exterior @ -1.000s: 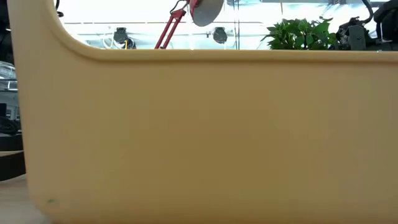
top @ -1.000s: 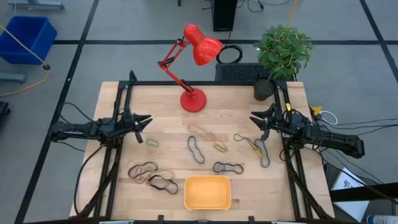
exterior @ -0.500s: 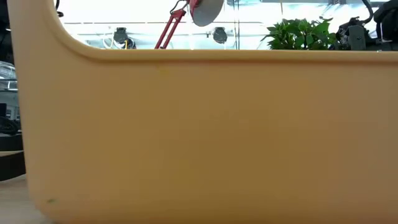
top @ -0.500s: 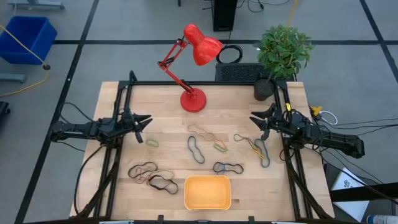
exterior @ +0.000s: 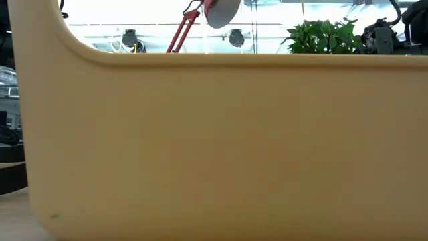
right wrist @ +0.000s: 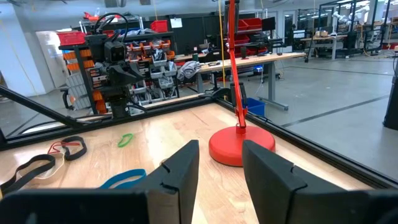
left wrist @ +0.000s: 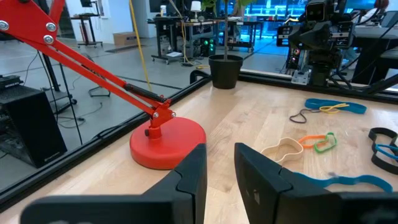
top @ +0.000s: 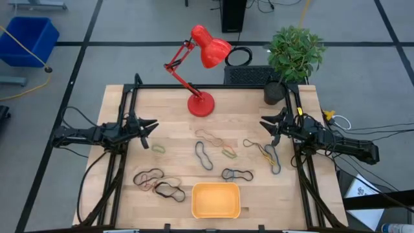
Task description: Pick and place rubber bands into bin
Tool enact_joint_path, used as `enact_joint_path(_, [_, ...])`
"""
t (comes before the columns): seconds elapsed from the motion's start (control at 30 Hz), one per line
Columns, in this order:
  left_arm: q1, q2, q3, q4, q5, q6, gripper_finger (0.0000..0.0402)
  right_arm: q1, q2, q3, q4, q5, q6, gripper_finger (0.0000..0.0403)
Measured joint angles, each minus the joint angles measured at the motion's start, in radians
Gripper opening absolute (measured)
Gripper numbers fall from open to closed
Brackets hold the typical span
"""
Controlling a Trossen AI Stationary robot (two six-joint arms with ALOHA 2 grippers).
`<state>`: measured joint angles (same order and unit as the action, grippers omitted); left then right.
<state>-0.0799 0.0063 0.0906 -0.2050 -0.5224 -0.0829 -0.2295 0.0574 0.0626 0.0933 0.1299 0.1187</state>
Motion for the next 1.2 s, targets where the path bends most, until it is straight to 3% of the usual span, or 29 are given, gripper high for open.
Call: enact_joint_path(1.2, [0.008,0.0,0.0,0.0,-0.001,-0.009,0.0088,0.0,0.0,0.0,-0.009,0.004,0.0,0.0116])
